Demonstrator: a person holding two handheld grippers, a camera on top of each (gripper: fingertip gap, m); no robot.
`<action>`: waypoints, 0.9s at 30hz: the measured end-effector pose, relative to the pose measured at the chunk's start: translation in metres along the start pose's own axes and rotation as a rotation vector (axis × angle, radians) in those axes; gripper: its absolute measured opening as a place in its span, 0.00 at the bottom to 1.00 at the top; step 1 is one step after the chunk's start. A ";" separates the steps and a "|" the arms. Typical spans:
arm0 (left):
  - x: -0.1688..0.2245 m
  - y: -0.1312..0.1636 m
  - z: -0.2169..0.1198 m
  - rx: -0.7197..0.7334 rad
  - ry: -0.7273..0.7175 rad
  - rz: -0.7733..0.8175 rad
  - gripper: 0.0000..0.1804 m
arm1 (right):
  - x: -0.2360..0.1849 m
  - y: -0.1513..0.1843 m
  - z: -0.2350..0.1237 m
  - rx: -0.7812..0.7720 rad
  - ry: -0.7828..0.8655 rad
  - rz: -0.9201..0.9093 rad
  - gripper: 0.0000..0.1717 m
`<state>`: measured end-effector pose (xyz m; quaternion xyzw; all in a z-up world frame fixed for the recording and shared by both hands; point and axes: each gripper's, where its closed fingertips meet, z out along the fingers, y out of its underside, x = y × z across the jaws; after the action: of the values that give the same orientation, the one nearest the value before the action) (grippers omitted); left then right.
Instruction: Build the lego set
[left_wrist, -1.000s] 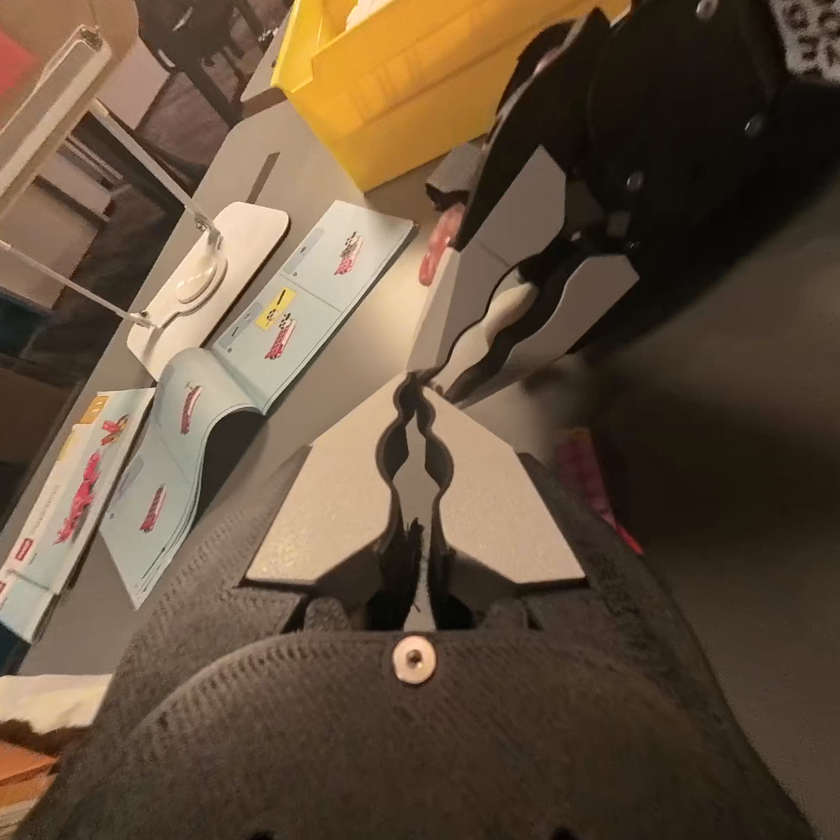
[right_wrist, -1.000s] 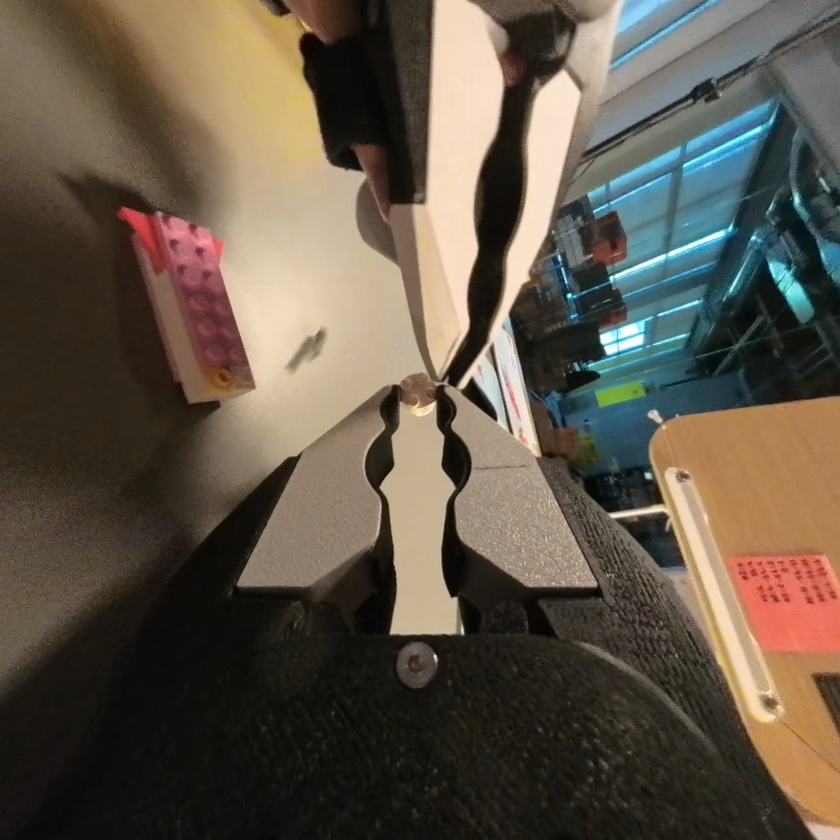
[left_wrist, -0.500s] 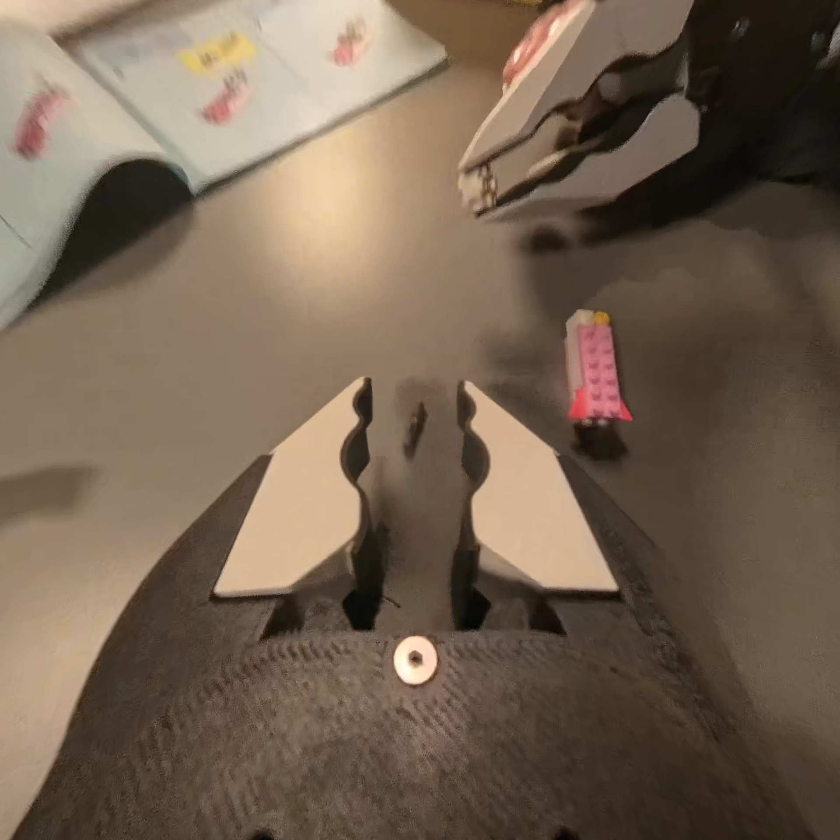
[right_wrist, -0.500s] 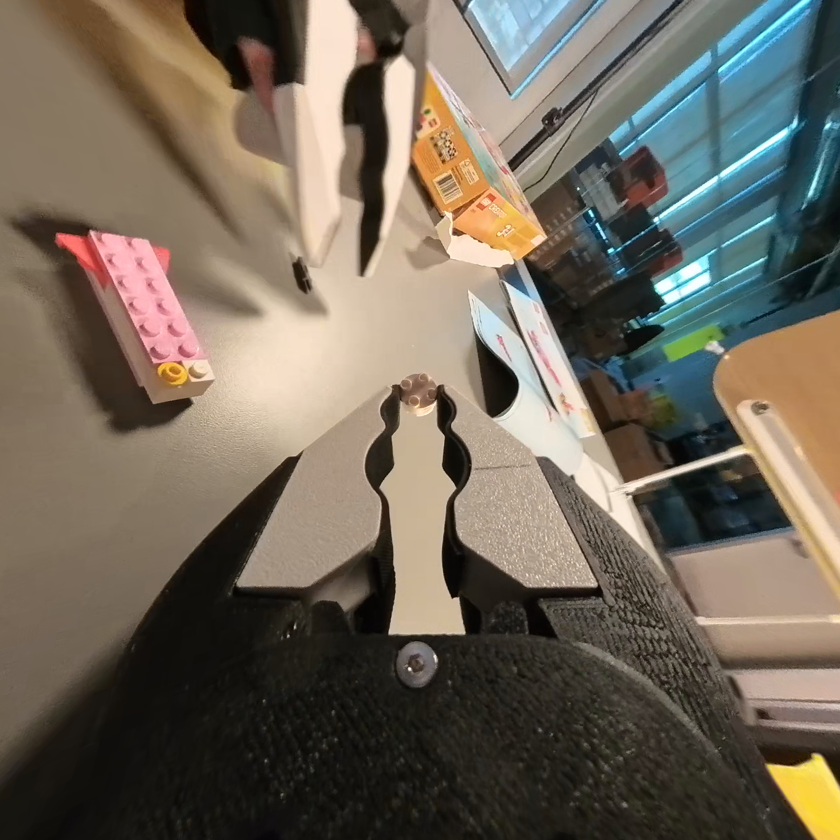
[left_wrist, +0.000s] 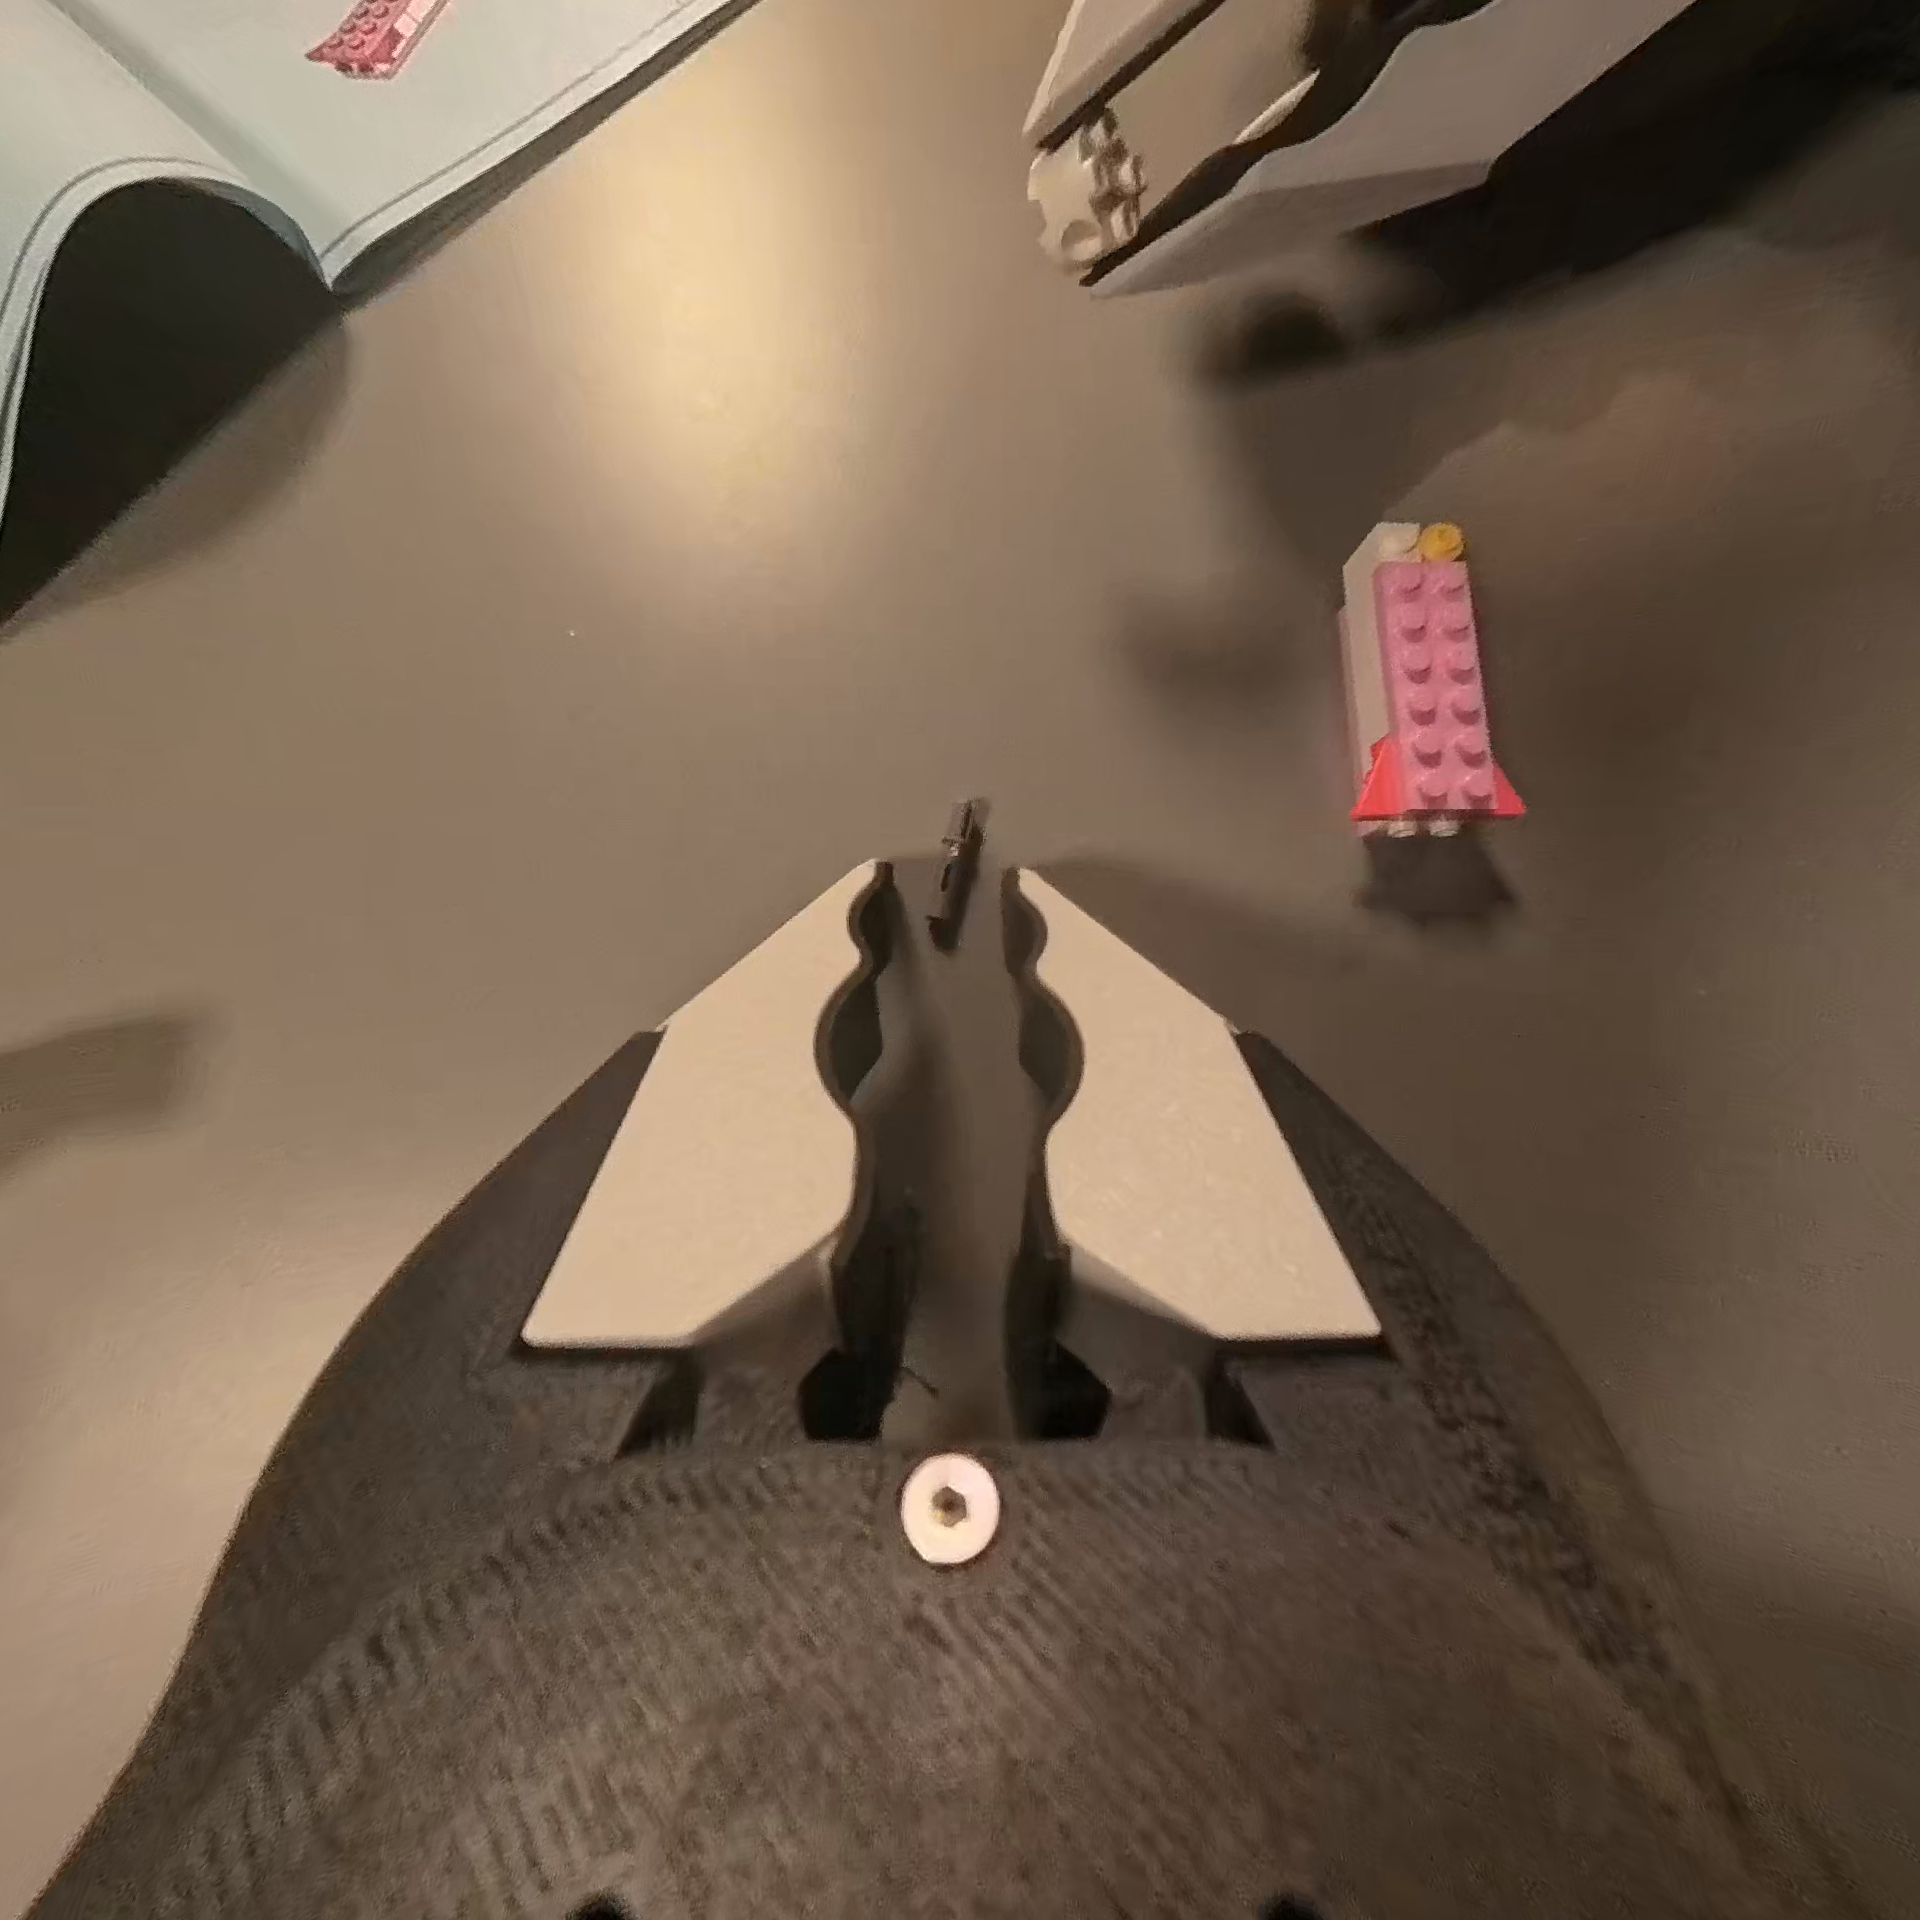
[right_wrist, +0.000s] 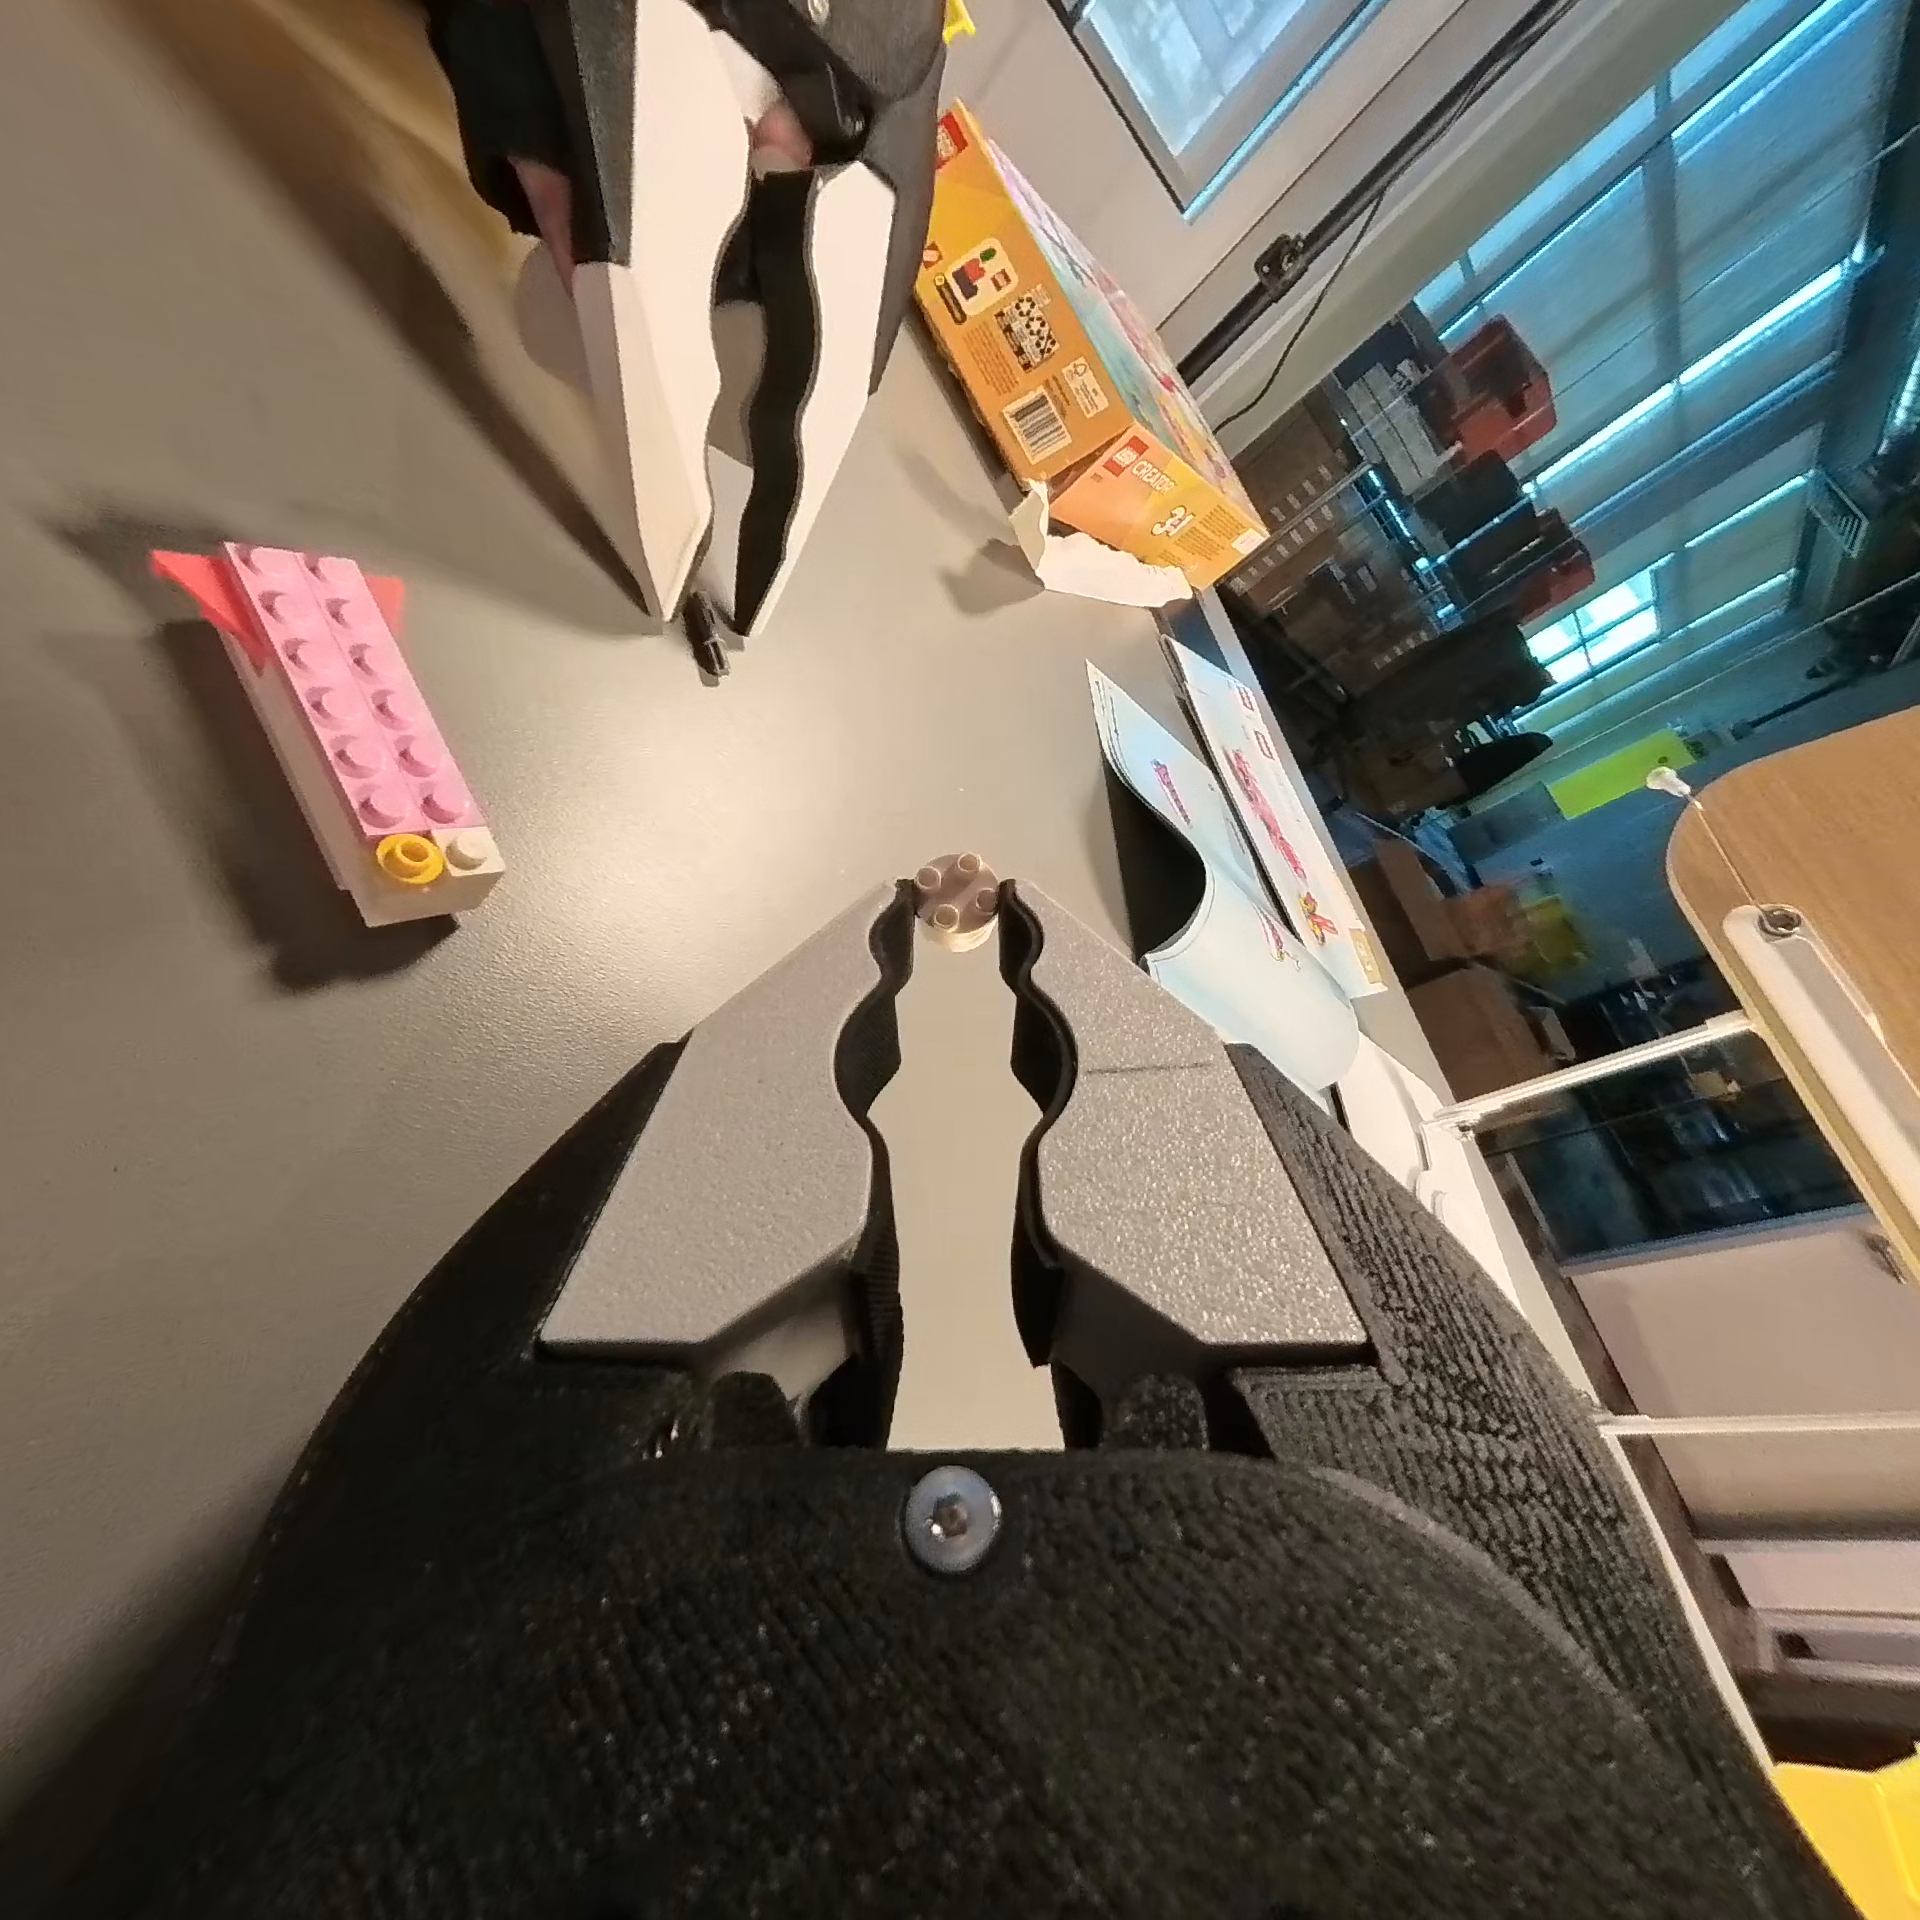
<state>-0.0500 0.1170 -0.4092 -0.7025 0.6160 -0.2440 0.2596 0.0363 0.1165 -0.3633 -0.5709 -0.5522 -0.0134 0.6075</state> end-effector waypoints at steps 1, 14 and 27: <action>0.001 0.000 0.000 -0.006 0.006 -0.005 0.12 | 0.000 0.000 0.000 -0.001 0.000 0.001 0.08; 0.037 -0.015 0.001 0.020 0.188 -0.015 0.17 | 0.000 0.000 0.000 0.000 -0.004 0.008 0.08; 0.036 -0.035 0.027 0.090 0.305 0.118 0.29 | 0.002 0.000 0.000 0.009 -0.007 0.038 0.08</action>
<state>-0.0017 0.0865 -0.4049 -0.6078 0.6769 -0.3594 0.2080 0.0374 0.1177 -0.3623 -0.5786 -0.5433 0.0024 0.6083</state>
